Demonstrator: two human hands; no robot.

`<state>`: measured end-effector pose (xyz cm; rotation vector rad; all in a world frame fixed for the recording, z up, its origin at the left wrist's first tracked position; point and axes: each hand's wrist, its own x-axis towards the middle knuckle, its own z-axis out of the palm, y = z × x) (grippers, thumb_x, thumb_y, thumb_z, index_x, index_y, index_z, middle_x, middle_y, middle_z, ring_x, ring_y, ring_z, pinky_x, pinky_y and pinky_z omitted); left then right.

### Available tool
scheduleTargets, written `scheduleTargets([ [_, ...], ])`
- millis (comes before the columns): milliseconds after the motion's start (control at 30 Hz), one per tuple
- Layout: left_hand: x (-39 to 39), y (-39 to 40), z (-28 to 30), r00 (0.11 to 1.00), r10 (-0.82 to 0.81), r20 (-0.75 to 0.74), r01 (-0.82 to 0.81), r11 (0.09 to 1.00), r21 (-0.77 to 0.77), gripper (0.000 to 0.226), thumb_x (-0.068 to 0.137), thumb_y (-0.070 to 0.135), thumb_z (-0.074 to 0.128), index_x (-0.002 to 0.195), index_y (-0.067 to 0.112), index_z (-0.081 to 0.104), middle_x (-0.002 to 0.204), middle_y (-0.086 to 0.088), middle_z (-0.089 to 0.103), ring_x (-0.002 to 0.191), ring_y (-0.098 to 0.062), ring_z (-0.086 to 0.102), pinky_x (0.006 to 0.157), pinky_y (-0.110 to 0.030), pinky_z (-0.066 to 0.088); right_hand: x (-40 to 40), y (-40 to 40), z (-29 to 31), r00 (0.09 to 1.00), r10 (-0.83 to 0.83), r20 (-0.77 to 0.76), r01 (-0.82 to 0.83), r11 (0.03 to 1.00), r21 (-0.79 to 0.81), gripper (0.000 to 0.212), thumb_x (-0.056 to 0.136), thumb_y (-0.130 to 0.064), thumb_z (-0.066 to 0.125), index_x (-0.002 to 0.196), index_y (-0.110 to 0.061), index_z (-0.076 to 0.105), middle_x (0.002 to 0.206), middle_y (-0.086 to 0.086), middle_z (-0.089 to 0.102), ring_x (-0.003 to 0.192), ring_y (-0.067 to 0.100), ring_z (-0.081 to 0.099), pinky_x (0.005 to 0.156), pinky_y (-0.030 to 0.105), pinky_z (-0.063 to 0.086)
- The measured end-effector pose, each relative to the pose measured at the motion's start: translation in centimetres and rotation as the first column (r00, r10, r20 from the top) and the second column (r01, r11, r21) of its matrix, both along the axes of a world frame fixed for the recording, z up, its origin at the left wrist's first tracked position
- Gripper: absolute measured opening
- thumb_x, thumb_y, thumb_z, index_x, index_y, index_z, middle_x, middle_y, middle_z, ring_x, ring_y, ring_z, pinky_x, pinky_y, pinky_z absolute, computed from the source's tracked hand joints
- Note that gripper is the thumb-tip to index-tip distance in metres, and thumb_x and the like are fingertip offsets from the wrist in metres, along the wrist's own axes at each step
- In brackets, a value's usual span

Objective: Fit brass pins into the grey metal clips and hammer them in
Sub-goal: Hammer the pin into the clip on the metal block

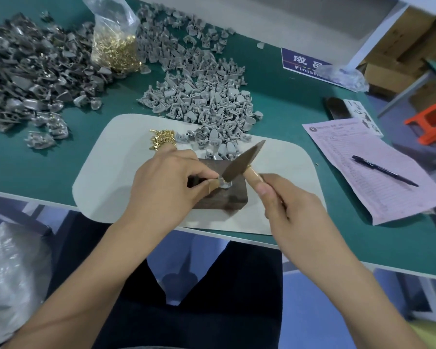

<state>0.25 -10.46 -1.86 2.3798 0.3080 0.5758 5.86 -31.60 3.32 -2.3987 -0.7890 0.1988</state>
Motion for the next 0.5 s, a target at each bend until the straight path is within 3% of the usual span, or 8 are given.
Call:
scheduleTargets([
  [133,-0.10,0.06,-0.17,1.000,-0.006,0.006,0.006,1.000,-0.010,0.008,0.082,0.050,0.076,0.084,0.042,0.077,0.077,0.016,0.064,0.087,-0.013,0.047,0.063,-0.038,0.047,0.13,-0.05,0.56,0.991,-0.060,0.118,0.048,0.994,0.098,0.025,0.106,-0.055,0.032,0.102,-0.050,0.056,0.075,-0.003,0.056,0.061,0.017,0.050,0.057,0.030,0.043],
  [300,-0.02,0.00,-0.08,1.000,0.006,-0.002,-0.006,1.000,-0.019,0.007,0.081,0.049,0.078,0.084,0.043,0.077,0.078,0.017,0.064,0.087,-0.012,0.047,0.064,-0.039,0.048,-0.22,-0.29,-0.12,0.998,-0.038,0.042,0.039,0.999,-0.038,0.029,0.106,-0.058,0.032,0.112,-0.047,0.059,0.071,-0.010,0.057,0.059,0.017,0.049,0.054,0.038,0.046],
  [433,-0.03,-0.02,-0.23,1.000,0.001,0.006,-0.001,1.000,-0.026,0.007,0.082,0.049,0.077,0.084,0.042,0.077,0.078,0.017,0.065,0.088,-0.012,0.047,0.064,-0.038,0.048,-0.31,-0.07,0.08,0.985,-0.120,0.126,0.106,0.988,0.109,0.029,0.106,-0.055,0.031,0.114,-0.045,0.057,0.077,-0.009,0.058,0.063,0.016,0.052,0.055,0.028,0.043],
  [500,-0.02,-0.04,-0.23,1.000,0.009,0.006,-0.009,1.000,-0.025,0.007,0.082,0.049,0.077,0.084,0.042,0.077,0.078,0.018,0.064,0.088,-0.012,0.047,0.065,-0.037,0.048,-0.35,0.10,-0.31,0.996,-0.068,0.061,0.067,0.997,0.024,0.030,0.106,-0.056,0.032,0.109,-0.044,0.059,0.070,-0.007,0.056,0.058,0.016,0.048,0.054,0.033,0.043],
])
